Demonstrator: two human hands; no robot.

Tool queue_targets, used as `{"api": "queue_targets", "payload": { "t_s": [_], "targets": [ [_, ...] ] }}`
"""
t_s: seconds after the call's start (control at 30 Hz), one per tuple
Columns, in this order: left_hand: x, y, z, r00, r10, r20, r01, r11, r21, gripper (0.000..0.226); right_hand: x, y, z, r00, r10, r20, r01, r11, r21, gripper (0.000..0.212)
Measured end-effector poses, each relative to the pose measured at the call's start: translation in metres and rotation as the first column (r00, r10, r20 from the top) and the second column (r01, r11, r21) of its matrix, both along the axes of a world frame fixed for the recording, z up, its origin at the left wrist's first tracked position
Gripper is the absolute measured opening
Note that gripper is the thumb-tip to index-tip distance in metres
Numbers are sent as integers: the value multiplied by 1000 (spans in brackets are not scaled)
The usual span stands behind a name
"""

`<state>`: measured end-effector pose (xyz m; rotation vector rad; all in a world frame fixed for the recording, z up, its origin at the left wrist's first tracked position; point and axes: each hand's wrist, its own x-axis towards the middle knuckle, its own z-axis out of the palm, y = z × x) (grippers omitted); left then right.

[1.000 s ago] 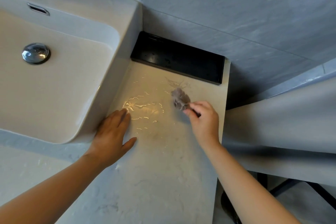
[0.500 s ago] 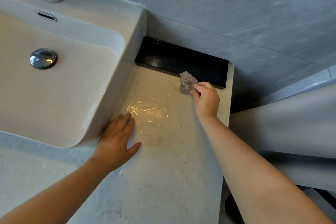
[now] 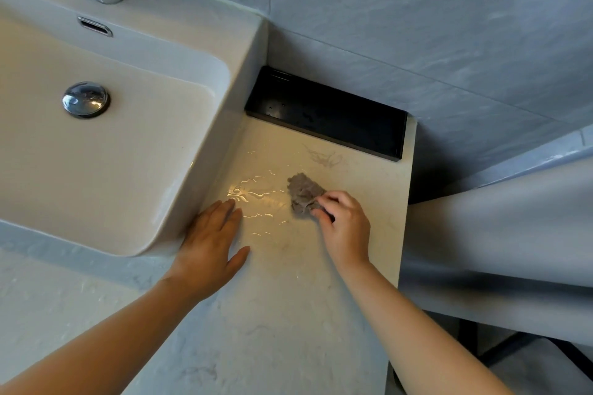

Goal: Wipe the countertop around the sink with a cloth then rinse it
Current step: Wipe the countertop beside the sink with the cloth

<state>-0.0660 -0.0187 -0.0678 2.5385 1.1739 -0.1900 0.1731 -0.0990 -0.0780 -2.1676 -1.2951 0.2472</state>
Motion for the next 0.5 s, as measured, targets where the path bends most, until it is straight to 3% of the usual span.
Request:
{"api": "queue_targets", "payload": {
  "t_s": [0.1, 0.27, 0.4, 0.5],
  "targets": [
    [-3, -9, 8, 998, 54, 40, -54, 999, 3, 79, -19, -21, 2, 999, 35, -18, -36, 999, -21, 24],
    [-18, -32, 12, 994, 102, 32, -102, 995, 0, 74, -28, -32, 19, 977, 72, -201, -91, 992, -84, 19],
    [-25, -34, 11, 992, 127, 19, -127, 992, 1, 74, -4, 0, 43, 994, 10, -108, -8, 1000, 21, 22],
    [-26, -33, 10, 991, 131, -1, -131, 991, 6, 76, 21, 42, 46, 999, -4, -45, 5, 1000, 16, 24]
  ]
}}
